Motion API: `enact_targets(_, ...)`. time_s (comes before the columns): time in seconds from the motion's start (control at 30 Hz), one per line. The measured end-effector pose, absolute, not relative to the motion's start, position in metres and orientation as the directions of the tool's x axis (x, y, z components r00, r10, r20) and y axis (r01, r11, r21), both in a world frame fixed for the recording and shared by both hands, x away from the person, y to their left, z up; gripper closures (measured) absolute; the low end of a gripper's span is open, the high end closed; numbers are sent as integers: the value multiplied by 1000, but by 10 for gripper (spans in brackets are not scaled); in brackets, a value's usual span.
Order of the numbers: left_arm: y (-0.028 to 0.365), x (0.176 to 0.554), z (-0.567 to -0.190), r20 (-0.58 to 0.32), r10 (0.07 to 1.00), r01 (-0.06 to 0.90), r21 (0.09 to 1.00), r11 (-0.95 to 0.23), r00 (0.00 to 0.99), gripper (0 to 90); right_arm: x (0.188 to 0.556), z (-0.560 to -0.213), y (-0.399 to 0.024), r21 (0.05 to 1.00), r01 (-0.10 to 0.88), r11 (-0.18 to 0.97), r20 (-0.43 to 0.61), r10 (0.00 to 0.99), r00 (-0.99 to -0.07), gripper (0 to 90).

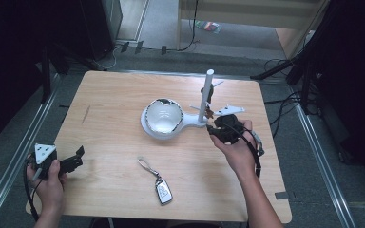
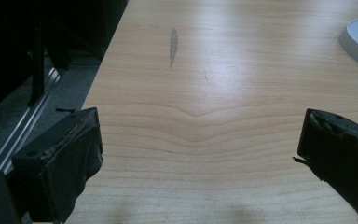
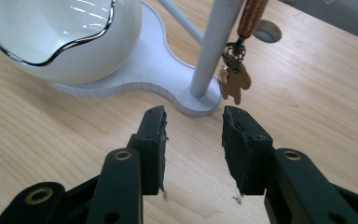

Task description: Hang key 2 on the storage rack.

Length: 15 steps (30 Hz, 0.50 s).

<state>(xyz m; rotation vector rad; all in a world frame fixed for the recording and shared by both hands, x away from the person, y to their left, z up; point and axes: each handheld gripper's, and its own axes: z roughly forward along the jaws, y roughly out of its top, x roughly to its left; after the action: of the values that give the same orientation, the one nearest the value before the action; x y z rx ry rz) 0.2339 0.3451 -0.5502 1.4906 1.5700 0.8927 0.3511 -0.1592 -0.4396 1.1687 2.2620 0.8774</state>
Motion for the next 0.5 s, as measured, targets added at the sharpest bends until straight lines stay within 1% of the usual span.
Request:
enact_targets(0.4, 344, 235, -550, -62, 998, 453, 890, 59, -9, 2, 341, -450, -145, 682, 561, 469, -69, 805, -589, 605)
enact_targets(0.5, 344, 235, -550, -64, 998, 452, 890, 60, -7, 1, 337, -454, -142, 673, 555, 488, -77, 793, -604, 604)
